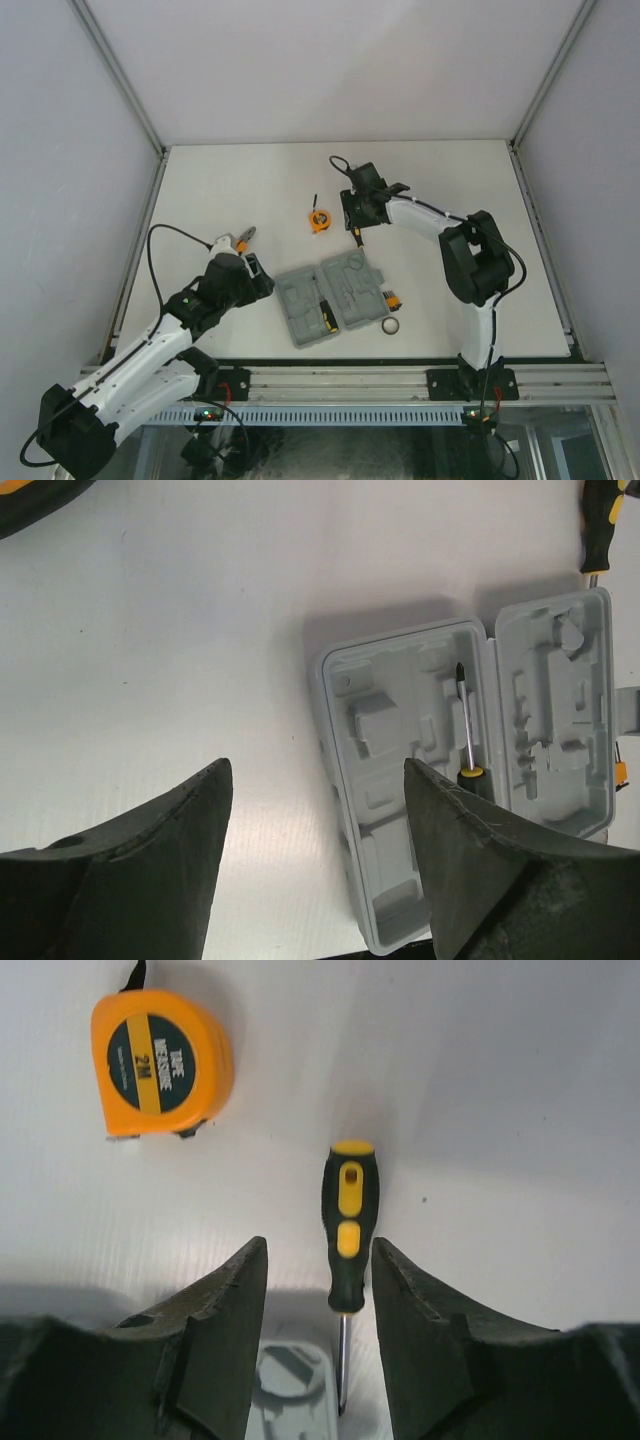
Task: Sort the tools into containers
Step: Pick up the screwdriver from the center of the board.
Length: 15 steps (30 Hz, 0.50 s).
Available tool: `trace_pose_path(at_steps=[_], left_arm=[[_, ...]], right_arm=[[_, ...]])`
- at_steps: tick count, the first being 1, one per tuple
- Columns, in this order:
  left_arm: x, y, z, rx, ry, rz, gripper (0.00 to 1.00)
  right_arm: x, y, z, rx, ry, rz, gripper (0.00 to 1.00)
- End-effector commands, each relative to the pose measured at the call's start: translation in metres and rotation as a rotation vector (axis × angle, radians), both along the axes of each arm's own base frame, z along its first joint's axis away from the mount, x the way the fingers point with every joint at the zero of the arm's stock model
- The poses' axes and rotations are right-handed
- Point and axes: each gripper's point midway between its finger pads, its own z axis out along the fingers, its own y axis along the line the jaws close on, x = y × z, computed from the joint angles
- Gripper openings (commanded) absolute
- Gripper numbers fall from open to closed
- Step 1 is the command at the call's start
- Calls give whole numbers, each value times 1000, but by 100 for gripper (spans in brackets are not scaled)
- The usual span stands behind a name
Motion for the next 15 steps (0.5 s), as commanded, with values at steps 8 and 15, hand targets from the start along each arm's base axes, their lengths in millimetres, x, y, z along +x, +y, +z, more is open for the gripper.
trace_pose_path(at_steps=[8,15], left_arm=[[2,5,3,13,-20,15,74],[2,5,1,11,-15,15,74]], right_arm=[[27,-6,-10,-94,5,-1,43],[26,-3,-24,-103,46,18,39]])
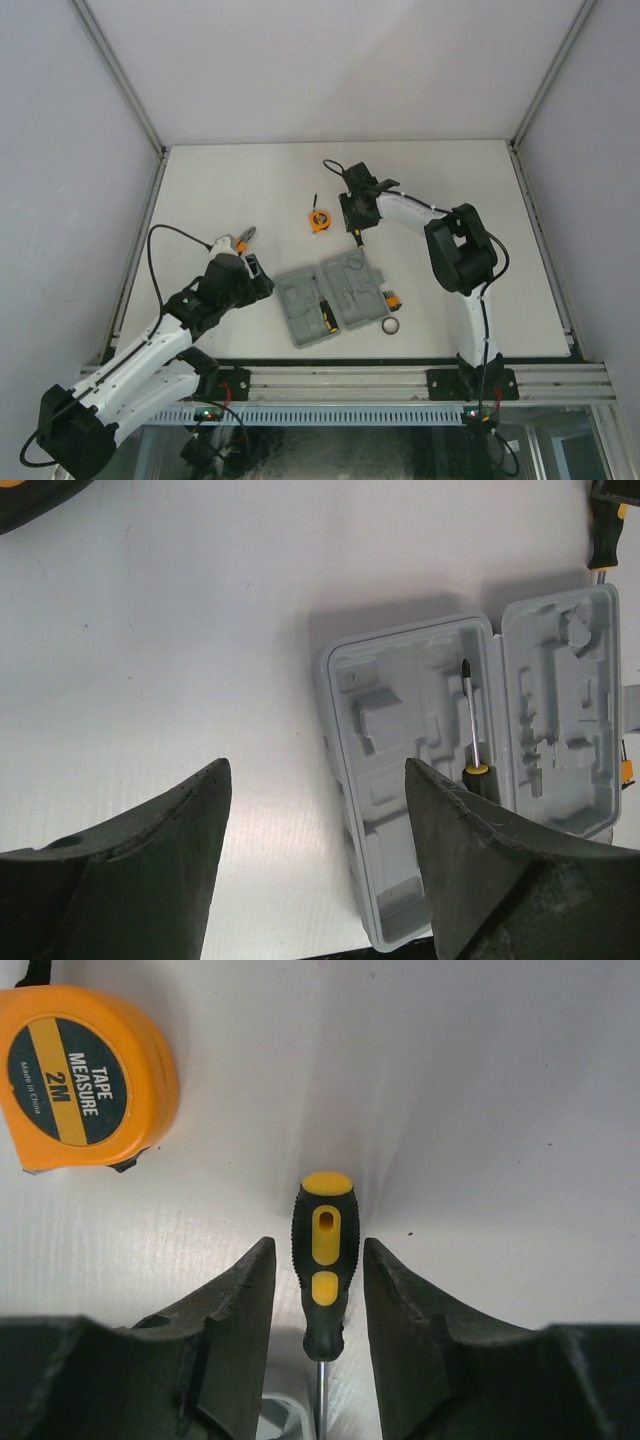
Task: Sort the tools into containers
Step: Pick up the screwdriver from the center of the board.
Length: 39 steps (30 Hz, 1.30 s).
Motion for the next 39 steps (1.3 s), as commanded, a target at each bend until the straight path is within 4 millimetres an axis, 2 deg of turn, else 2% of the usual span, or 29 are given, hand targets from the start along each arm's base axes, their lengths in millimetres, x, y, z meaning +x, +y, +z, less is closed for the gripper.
trace_pose_path(at_steps=[1,12,16,18,22,31,35,39], left_arm=[[4,3,3,4,-26,14,74],[5,3,0,10,-6,22,75],[6,2,1,9,-6,24,76],[5,3,0,11,-2,25,76],[5,3,-1,10,-1,24,76],[4,3,-1,8,-6,24,76],[4,2,-1,2,-7,23,76],[4,2,-2,1,-7,20,75]], right_arm=[[11,0,6,-5,-21,6,39],[6,-6,-4,-38,2,1,37],[8,-10,-2,-59,-12,-4,31],[11,-15,5,-72,-43,-17,26],[19,-25,29,-96,-122,-49,17],[30,-53,100,-136,-337,-150,1],[27,-65,133,-130,-432,-200,0],[17,-69,170,-85,-510,-221,0]])
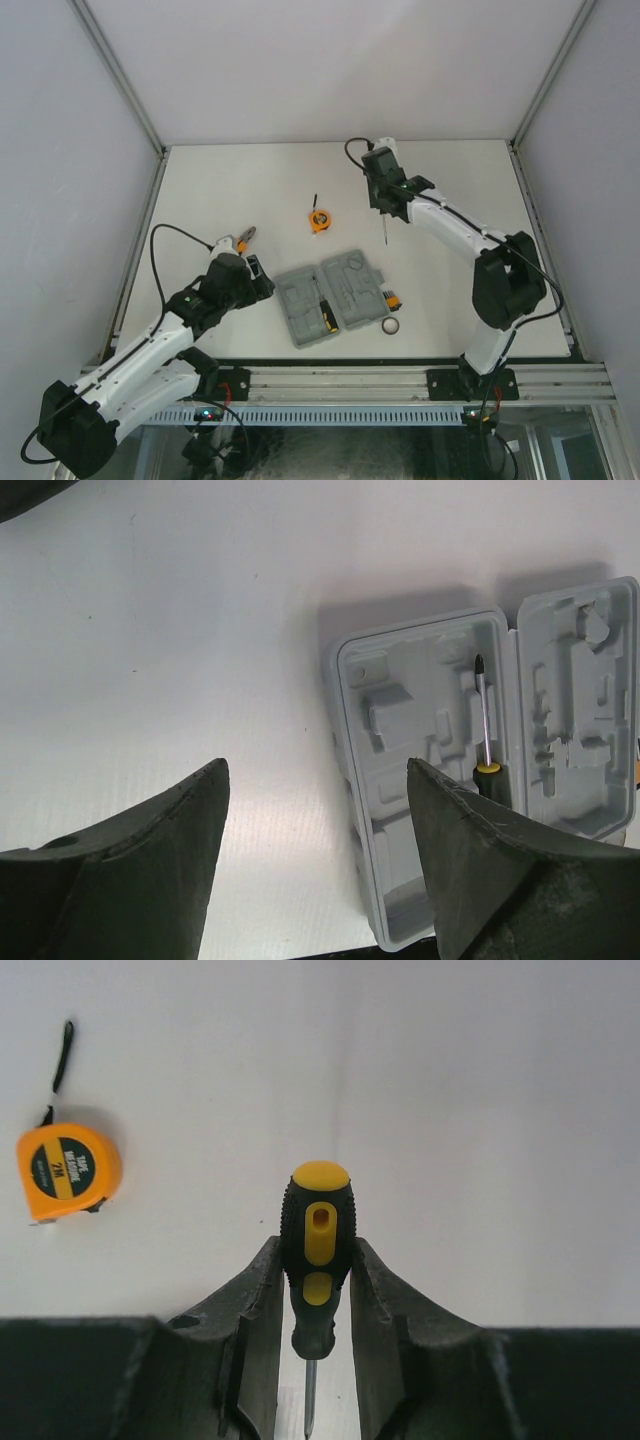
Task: Sort the tools into containers
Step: Pick up the screwdriver from the center of the board, then place the screwdriver in the storage box.
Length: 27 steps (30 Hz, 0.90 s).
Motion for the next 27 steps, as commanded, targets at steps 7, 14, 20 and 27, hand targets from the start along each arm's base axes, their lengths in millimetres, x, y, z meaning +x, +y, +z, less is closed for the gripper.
trace_pose_path(at_steps=[7,14,20,27], left_arm=[[7,-2,5,-21,-32,13,74],[9,-4,6,-27,-40,7,73],[9,-4,7,-30,-43,7,73],[9,-5,6,-32,-43,8,72]], right_arm=[[-22,12,103,119,-236,50,0],[-56,52,119,301,-202,180,0],[-87,86,117,411,-152,292,0],[-119,117,97,477,-56,353,0]])
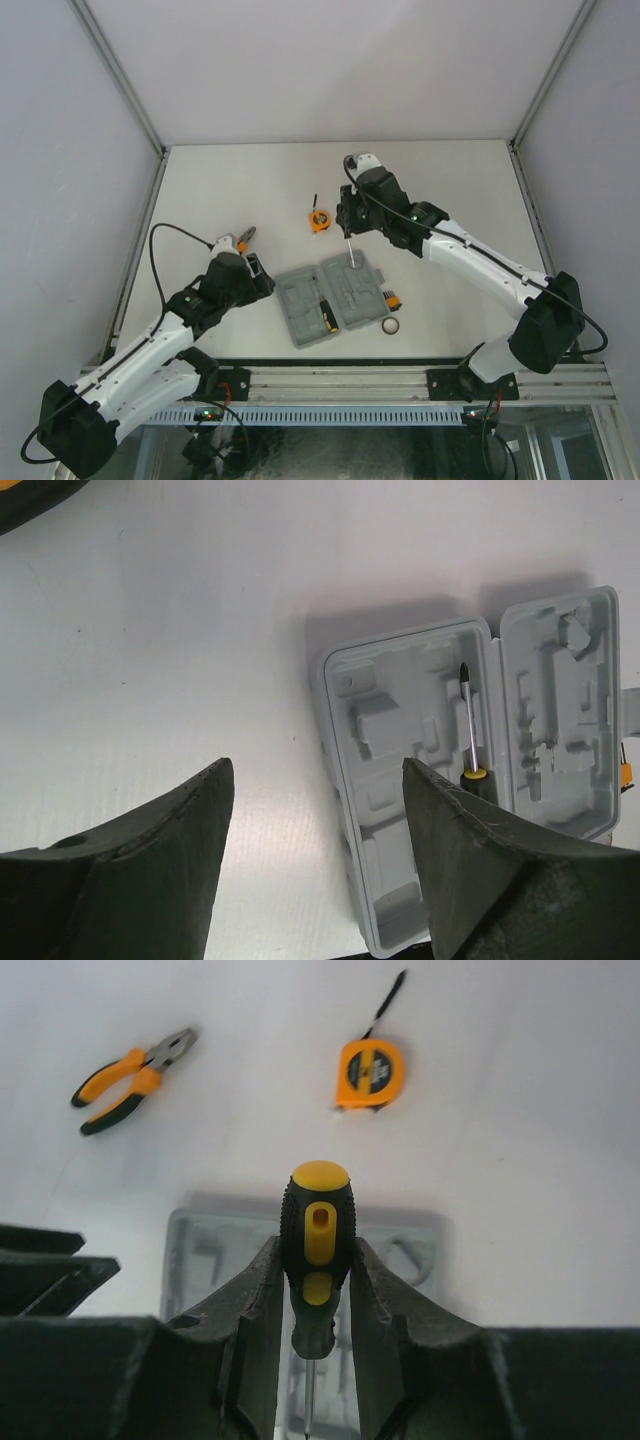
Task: Sort the tools into containers
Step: Place the screwdriver in the storage box.
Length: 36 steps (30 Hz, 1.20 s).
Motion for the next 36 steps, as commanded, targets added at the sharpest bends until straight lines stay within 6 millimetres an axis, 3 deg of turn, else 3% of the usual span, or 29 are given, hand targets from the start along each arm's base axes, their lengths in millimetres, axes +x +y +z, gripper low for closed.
trace_pose_path(at_steps=[1,7,16,28,36], left_arm=[[5,-2,2,-18,-20,8,72],[4,-2,-1,-17,-17,8,72],[1,1,-5,-20,-19,13,72],[-1,-4,-12,-42,-4,3,71],[-1,-4,-13,-42,1,0,71]], right_arm=[[-19,28,18,127,8,54,0],[-49,62,-8,146,118,121,0],[-70,93,-55,112,246,155,0],[-77,108,-116,-11,294,119,0],[-76,110,-149,-57,330,95,7]])
